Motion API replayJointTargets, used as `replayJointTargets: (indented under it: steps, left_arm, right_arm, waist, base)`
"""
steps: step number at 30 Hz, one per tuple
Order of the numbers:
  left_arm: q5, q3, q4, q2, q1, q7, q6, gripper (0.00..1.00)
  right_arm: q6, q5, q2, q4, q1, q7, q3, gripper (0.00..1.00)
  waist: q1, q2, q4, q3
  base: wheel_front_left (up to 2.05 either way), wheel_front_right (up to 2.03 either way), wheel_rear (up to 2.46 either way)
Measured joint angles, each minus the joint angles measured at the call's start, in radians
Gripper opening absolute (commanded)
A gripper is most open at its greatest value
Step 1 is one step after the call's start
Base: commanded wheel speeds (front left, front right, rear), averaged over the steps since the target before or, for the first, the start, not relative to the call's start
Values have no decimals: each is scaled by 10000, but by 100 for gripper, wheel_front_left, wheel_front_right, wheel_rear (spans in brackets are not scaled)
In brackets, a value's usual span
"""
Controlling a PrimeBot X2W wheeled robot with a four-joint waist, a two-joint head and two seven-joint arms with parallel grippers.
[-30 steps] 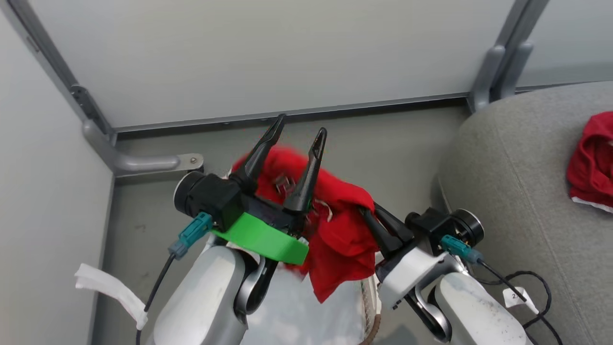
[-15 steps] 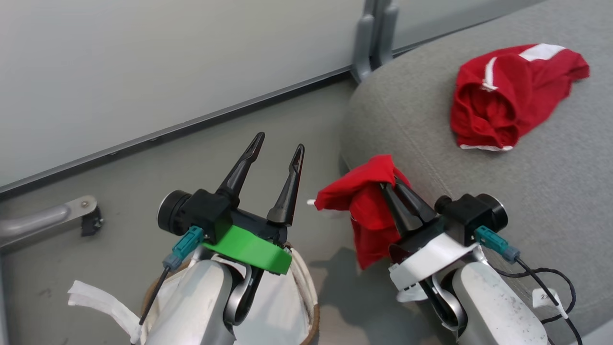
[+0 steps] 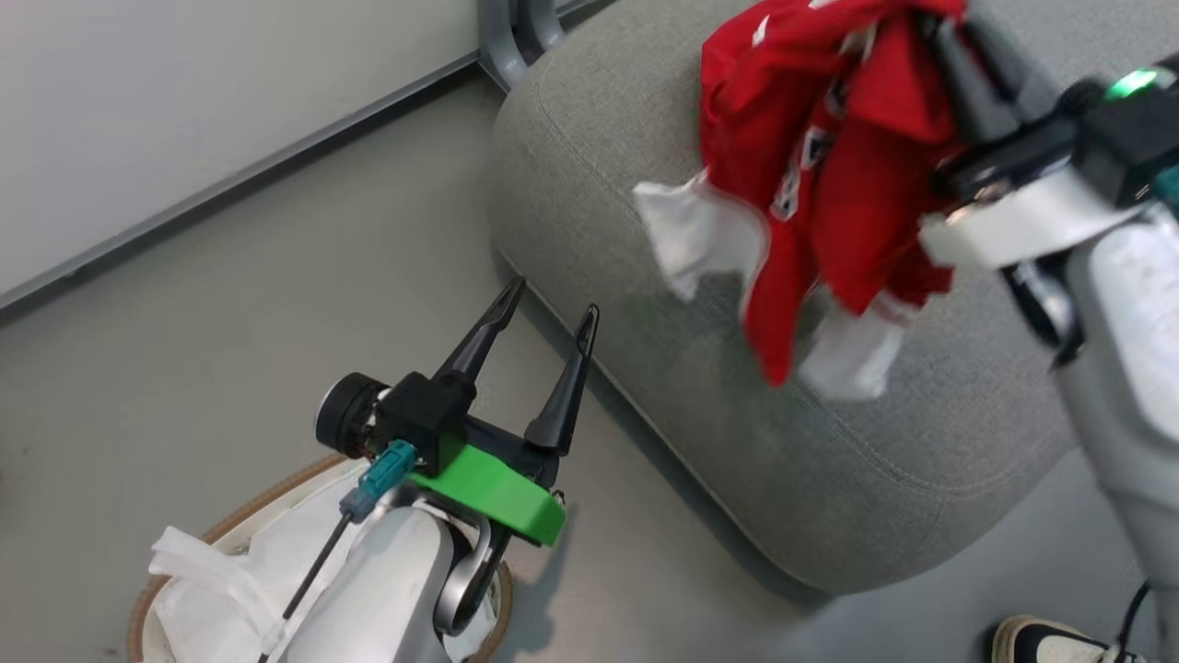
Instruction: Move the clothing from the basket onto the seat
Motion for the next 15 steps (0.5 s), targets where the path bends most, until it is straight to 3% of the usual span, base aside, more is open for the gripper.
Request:
replayJointTargets:
  steps: [3,9,15]
  left_arm:
    - [-6,-230,33,92,-81,0,-2,100]
    - [-40,-374,82,196,-506,-2,-2,100]
    - [-38,-541,88,213,-883,0,0,100]
  right_arm:
    - [-2,-209,-849,564,-1361,0,-222,0]
    - [0,-554,-1795,2073,-3340,0,-819,0]
    - [-2,-1166,-1971,3720,-3713,0,-1530,0]
  waist:
    - [0,0,-32,361]
    - [1,0,339,943]
    - [0,0,963,1461]
  base:
    - [0,0,0]
    - [0,0,0]
    - [0,0,0]
